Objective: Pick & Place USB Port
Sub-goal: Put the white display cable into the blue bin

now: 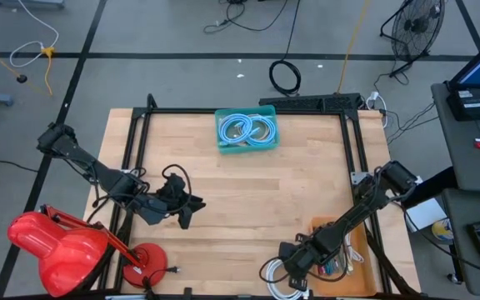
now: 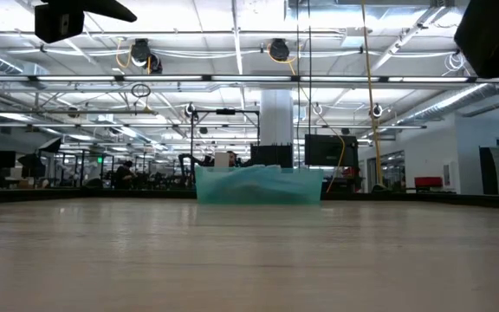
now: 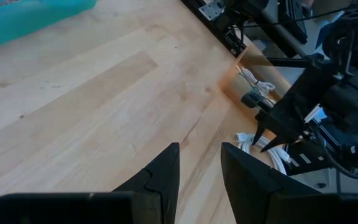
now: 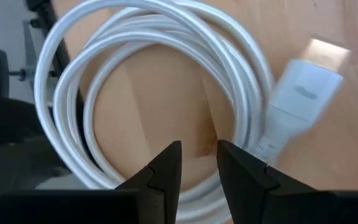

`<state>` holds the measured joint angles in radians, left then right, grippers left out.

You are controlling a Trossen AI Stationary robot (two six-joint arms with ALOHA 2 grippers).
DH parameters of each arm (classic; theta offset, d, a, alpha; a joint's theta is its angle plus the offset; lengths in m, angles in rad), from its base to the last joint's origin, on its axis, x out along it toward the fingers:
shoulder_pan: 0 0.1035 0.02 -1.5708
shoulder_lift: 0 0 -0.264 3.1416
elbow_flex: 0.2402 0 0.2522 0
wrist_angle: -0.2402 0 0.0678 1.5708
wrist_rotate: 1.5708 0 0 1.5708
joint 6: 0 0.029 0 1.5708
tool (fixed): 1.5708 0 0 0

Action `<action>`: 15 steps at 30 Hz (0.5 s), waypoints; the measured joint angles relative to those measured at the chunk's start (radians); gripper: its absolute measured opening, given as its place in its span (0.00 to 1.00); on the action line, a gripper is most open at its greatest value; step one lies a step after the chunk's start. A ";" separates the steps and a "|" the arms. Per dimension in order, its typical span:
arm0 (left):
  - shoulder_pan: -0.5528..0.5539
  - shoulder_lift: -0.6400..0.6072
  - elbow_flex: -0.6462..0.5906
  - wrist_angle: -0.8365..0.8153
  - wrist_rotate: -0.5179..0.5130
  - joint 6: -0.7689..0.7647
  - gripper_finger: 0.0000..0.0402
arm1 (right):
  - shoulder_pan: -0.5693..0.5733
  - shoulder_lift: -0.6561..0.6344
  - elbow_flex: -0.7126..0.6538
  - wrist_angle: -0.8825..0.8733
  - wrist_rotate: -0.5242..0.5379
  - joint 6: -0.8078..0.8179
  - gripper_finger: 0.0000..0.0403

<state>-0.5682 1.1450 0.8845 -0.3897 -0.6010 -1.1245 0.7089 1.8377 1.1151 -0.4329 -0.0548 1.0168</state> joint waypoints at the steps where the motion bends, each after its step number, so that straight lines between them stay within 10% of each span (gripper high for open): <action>1: 0.000 0.000 0.000 0.001 0.000 0.000 0.29 | -0.002 0.002 -0.013 0.002 0.003 0.014 0.24; 15: 0.000 0.000 0.000 0.032 -0.003 0.027 0.29 | -0.009 0.002 -0.155 0.029 0.004 0.123 0.18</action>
<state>-0.5682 1.1450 0.8845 -0.3575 -0.6035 -1.0977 0.7003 1.8397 0.9602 -0.4038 -0.0508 1.1398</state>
